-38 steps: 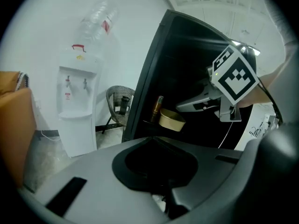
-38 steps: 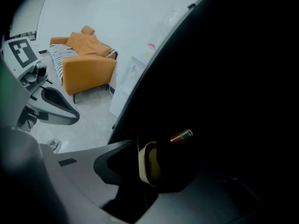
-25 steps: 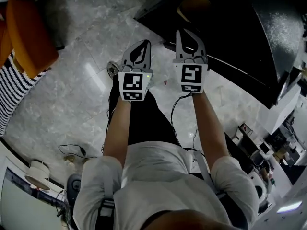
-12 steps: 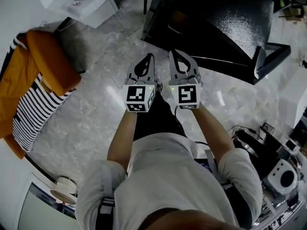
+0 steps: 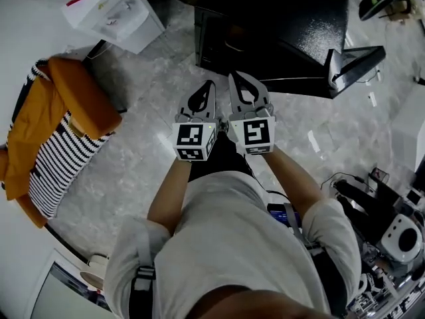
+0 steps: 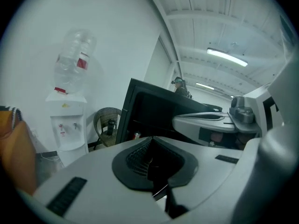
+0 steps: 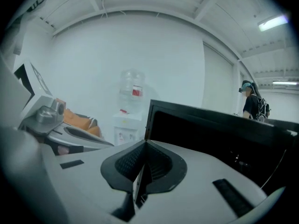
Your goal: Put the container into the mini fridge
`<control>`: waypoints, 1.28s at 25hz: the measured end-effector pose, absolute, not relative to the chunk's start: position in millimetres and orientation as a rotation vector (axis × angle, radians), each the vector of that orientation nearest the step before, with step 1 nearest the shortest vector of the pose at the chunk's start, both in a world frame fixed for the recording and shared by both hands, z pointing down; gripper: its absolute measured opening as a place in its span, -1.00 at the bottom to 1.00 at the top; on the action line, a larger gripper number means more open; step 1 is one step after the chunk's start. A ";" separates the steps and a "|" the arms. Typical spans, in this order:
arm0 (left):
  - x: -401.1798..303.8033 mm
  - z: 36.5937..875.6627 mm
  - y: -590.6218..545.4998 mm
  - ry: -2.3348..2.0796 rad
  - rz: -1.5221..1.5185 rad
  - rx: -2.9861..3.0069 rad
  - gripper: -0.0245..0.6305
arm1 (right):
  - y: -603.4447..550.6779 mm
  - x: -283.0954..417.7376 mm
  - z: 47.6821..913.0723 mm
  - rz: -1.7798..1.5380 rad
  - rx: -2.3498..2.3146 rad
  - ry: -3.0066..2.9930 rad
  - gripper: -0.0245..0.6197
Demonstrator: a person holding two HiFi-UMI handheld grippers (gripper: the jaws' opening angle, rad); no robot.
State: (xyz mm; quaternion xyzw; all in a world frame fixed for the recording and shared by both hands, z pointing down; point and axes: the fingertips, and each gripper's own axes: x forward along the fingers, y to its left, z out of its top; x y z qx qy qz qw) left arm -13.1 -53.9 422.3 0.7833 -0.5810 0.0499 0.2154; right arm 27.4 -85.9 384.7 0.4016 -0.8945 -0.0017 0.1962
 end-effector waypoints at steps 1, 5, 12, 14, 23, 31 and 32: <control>-12.7 414.2 -52.8 -1.609 0.127 2.170 -0.89 | -85.6 28.7 373.3 -0.014 1.143 -2.516 -0.81; -12.0 376.9 -44.9 -1.637 0.128 2.245 -0.89 | -78.5 33.0 318.7 -0.062 1.192 -2.582 -0.81; -14.7 326.4 -34.0 -1.711 0.116 2.334 -0.89 | -61.9 50.1 275.5 -0.067 1.250 -2.624 -0.81; -9.9 318.1 -29.6 -1.701 0.109 2.351 -0.89 | -56.4 53.4 274.5 -0.060 1.252 -2.619 -0.81; -4.4 294.9 -18.7 -1.702 0.123 2.439 -0.89 | -36.7 53.2 261.9 -0.164 1.261 -2.581 -0.81; -4.0 286.9 -13.8 -1.670 0.110 2.477 -0.89 | -30.8 55.7 256.4 -0.179 1.298 -2.553 -0.81; -4.2 287.9 -12.2 -1.666 0.111 2.476 -0.89 | -29.5 55.0 256.6 -0.171 1.300 -2.553 -0.81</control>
